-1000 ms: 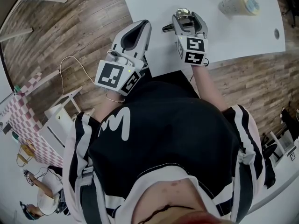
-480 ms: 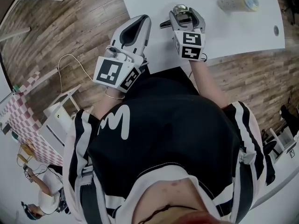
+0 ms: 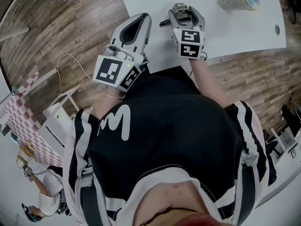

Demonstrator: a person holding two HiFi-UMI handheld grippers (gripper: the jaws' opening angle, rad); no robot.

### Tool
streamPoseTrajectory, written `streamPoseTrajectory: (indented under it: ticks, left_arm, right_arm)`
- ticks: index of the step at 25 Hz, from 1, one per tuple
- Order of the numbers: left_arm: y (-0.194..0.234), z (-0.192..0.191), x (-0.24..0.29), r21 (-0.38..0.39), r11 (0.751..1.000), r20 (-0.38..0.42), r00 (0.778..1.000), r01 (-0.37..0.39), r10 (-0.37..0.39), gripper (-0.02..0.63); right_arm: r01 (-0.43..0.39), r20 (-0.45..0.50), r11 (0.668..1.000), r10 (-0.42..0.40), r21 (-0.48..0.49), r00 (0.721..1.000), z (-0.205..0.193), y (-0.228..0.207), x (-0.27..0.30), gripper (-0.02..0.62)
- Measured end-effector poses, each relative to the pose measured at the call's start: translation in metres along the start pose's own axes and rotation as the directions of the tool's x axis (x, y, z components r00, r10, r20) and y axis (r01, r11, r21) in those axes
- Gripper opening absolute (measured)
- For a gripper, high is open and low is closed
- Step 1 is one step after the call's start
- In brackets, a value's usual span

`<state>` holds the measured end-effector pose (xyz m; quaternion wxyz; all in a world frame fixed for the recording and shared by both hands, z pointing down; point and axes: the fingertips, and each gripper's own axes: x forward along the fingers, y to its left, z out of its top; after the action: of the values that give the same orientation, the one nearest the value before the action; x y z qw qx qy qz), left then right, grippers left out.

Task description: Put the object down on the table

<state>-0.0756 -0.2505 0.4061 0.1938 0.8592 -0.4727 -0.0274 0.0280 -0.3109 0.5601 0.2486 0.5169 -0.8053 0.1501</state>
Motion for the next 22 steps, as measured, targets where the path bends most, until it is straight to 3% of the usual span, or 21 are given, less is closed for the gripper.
streamPoseTrajectory:
  ticks: [22]
  left_arm:
    - [0.001,0.012,0.004,0.003,1.0,0.022,1.0,0.006,-0.007,0.006]
  right_arm:
    - [0.0,-0.063,1.0,-0.001,-0.01,0.998,-0.005,0.001,0.007,0.295]
